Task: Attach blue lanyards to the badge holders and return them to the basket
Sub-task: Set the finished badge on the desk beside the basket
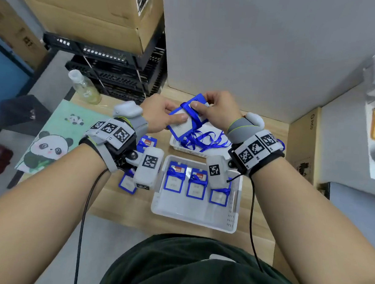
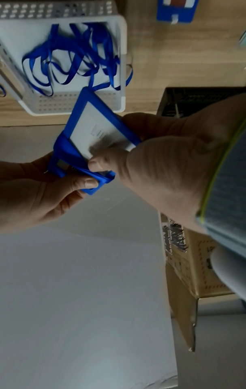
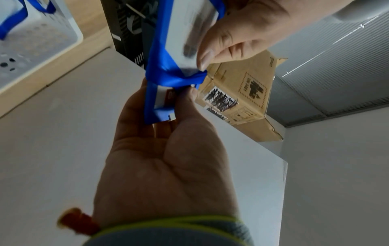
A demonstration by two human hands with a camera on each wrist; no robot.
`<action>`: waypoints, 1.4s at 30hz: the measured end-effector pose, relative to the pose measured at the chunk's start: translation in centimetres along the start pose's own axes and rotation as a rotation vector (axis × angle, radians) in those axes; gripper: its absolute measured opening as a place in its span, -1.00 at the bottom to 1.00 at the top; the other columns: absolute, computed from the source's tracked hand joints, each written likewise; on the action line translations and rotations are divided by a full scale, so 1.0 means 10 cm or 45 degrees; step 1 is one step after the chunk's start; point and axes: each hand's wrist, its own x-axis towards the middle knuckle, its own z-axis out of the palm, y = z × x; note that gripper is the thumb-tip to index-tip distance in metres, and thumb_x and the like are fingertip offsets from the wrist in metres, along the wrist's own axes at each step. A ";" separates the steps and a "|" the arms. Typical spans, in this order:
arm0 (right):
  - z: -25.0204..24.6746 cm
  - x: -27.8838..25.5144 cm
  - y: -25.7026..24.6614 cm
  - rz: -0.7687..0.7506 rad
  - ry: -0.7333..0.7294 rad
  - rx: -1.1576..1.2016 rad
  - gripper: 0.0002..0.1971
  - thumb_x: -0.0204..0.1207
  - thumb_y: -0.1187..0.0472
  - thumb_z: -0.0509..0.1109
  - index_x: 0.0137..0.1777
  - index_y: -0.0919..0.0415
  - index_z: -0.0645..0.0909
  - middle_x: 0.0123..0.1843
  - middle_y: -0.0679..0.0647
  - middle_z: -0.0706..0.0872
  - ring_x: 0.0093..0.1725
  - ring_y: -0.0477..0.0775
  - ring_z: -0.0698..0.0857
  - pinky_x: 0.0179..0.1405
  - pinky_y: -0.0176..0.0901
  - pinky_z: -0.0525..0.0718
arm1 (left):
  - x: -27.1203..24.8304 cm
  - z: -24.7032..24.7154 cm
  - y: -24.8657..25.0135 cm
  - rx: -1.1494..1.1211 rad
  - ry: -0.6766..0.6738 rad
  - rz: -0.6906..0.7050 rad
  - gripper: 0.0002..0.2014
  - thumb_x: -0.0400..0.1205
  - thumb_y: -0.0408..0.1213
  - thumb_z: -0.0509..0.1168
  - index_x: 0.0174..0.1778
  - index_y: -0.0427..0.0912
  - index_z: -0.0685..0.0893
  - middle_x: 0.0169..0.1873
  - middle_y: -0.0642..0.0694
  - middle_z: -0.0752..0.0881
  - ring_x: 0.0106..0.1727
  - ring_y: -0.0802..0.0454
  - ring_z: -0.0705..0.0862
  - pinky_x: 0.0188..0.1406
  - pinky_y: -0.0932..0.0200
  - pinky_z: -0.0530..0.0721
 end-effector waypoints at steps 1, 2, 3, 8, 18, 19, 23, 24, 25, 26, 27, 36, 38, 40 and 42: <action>0.09 0.03 0.00 0.014 -0.021 0.005 -0.88 0.52 0.03 0.50 -0.19 0.04 0.74 -0.31 -0.04 0.78 -0.26 0.07 0.76 -0.05 0.13 0.78 | 0.00 -0.02 -0.09 0.005 0.007 -0.012 -0.90 0.62 -0.11 0.40 -0.03 0.03 0.80 -0.16 -0.05 0.84 -0.13 0.02 0.82 -0.07 0.02 0.80; 0.18 0.07 0.00 0.025 -0.042 0.017 -0.88 0.51 0.01 0.50 -0.19 0.02 0.74 -0.30 -0.04 0.79 -0.26 0.07 0.78 -0.06 0.16 0.78 | 0.01 -0.06 -0.18 -0.003 0.012 -0.032 -0.84 0.65 -0.12 0.35 0.00 -0.05 0.81 -0.16 -0.09 0.84 -0.11 -0.04 0.82 -0.03 -0.04 0.80; 0.29 0.10 -0.01 0.038 -0.062 0.025 -0.86 0.49 -0.02 0.50 -0.20 0.01 0.74 -0.29 -0.04 0.80 -0.25 0.06 0.79 -0.06 0.16 0.79 | 0.00 -0.10 -0.29 -0.016 0.011 -0.059 -0.81 0.67 -0.15 0.31 0.01 -0.13 0.80 -0.15 -0.14 0.83 -0.09 -0.12 0.81 -0.01 -0.11 0.79; 0.74 0.19 -0.04 0.124 -0.141 0.267 -0.80 0.44 0.08 0.58 -0.04 0.12 0.67 -0.16 0.08 0.76 -0.26 0.08 0.77 -0.23 0.00 0.81 | 0.00 -0.24 -0.90 -0.115 0.085 -0.193 -0.80 0.56 -0.18 0.33 -0.09 -0.26 0.74 -0.16 -0.34 0.79 -0.07 -0.32 0.77 0.02 -0.33 0.72; 1.57 0.47 0.07 0.418 -0.379 0.424 -0.96 0.57 0.37 0.43 -0.03 0.33 0.63 -0.30 0.16 0.74 -0.28 0.16 0.77 0.06 0.14 0.80 | -0.04 -0.34 -1.78 -0.199 0.316 -0.443 -0.92 0.61 -0.35 0.39 -0.02 -0.19 0.64 -0.16 -0.14 0.73 -0.19 0.03 0.71 -0.42 0.35 0.69; 1.66 0.52 0.09 0.419 -0.390 0.379 -0.94 0.57 0.35 0.44 -0.02 0.31 0.63 -0.30 0.15 0.76 -0.27 0.17 0.79 0.07 0.16 0.79 | -0.02 -0.34 -1.86 -0.146 0.353 -0.455 -0.88 0.58 -0.33 0.42 -0.02 -0.14 0.63 -0.16 -0.10 0.73 -0.17 0.02 0.71 -0.33 0.25 0.71; 2.13 0.75 0.16 0.411 -0.455 0.173 -0.96 0.53 0.26 0.47 -0.14 0.14 0.66 -0.23 0.22 0.85 -0.15 0.19 0.85 0.07 0.18 0.79 | 0.08 -0.38 -2.26 0.019 0.336 -0.490 -0.63 0.47 -0.39 0.45 0.20 -0.13 0.62 -0.12 -0.02 0.73 -0.14 0.00 0.72 -0.15 0.14 0.70; 2.24 0.81 0.18 0.418 -0.459 0.137 -0.95 0.54 0.26 0.46 -0.14 0.13 0.68 -0.20 0.21 0.85 -0.14 0.18 0.85 0.06 0.15 0.80 | 0.11 -0.39 -2.36 0.016 0.327 -0.497 -0.57 0.46 -0.42 0.43 0.25 -0.12 0.60 -0.13 -0.02 0.72 -0.15 0.00 0.71 -0.20 0.16 0.69; 2.30 0.84 0.18 0.410 -0.457 0.088 -0.95 0.54 0.25 0.46 -0.15 0.11 0.68 -0.17 0.19 0.85 -0.13 0.17 0.85 0.06 0.11 0.80 | 0.13 -0.40 -2.40 0.012 0.318 -0.497 -0.54 0.45 -0.46 0.42 0.28 -0.12 0.58 -0.14 -0.02 0.71 -0.17 0.00 0.70 -0.28 0.21 0.66; 2.35 0.86 0.18 0.385 -0.456 0.025 -0.93 0.54 0.23 0.46 -0.16 0.08 0.69 -0.16 0.15 0.84 -0.12 0.14 0.84 0.05 0.06 0.80 | 0.15 -0.40 -2.44 0.008 0.306 -0.503 -0.52 0.45 -0.48 0.40 0.29 -0.11 0.57 -0.14 -0.03 0.70 -0.18 0.01 0.69 -0.37 0.25 0.61; 2.41 0.90 0.20 0.354 -0.463 -0.048 -0.92 0.54 0.21 0.45 -0.17 0.05 0.70 -0.16 0.08 0.82 -0.11 0.10 0.81 0.01 -0.01 0.78 | 0.18 -0.41 -2.51 0.002 0.301 -0.518 -0.52 0.44 -0.49 0.39 0.27 -0.11 0.57 -0.15 -0.02 0.71 -0.19 0.02 0.69 -0.41 0.29 0.56; 2.72 1.11 0.38 0.321 -0.472 -0.281 -0.82 0.61 0.19 0.36 0.08 0.05 0.78 0.03 -0.01 0.80 -0.05 -0.02 0.69 -0.14 -0.22 0.61 | 0.42 -0.39 -2.94 -0.064 0.261 -0.622 -0.63 0.37 -0.43 0.35 -0.05 0.16 0.61 -0.25 0.10 0.76 -0.10 -0.02 0.78 -0.07 0.03 0.78; 2.73 1.13 0.41 0.330 -0.483 -0.293 -0.77 0.62 0.22 0.31 0.13 0.03 0.77 0.08 -0.01 0.79 -0.01 -0.02 0.68 -0.13 -0.22 0.59 | 0.49 -0.36 -2.97 -0.060 0.268 -0.644 -0.65 0.39 -0.43 0.32 0.00 0.09 0.64 -0.18 0.00 0.78 -0.04 -0.09 0.78 -0.01 -0.02 0.78; 2.74 1.14 0.43 0.332 -0.486 -0.293 -0.75 0.62 0.23 0.30 0.15 0.03 0.77 0.12 -0.01 0.79 0.05 0.00 0.70 -0.10 -0.24 0.59 | 0.53 -0.34 -2.98 -0.069 0.265 -0.654 -0.62 0.43 -0.43 0.31 0.15 -0.04 0.64 -0.15 -0.04 0.76 -0.04 -0.07 0.75 -0.02 0.06 0.73; 2.71 1.13 0.44 0.344 -0.463 -0.268 -0.75 0.62 0.24 0.30 0.17 0.04 0.76 0.15 -0.01 0.79 0.10 0.00 0.71 -0.06 -0.27 0.58 | 0.55 -0.32 -2.93 -0.093 0.242 -0.630 -0.49 0.45 -0.48 0.38 0.34 -0.13 0.57 -0.09 -0.03 0.71 0.00 -0.03 0.71 -0.04 0.17 0.64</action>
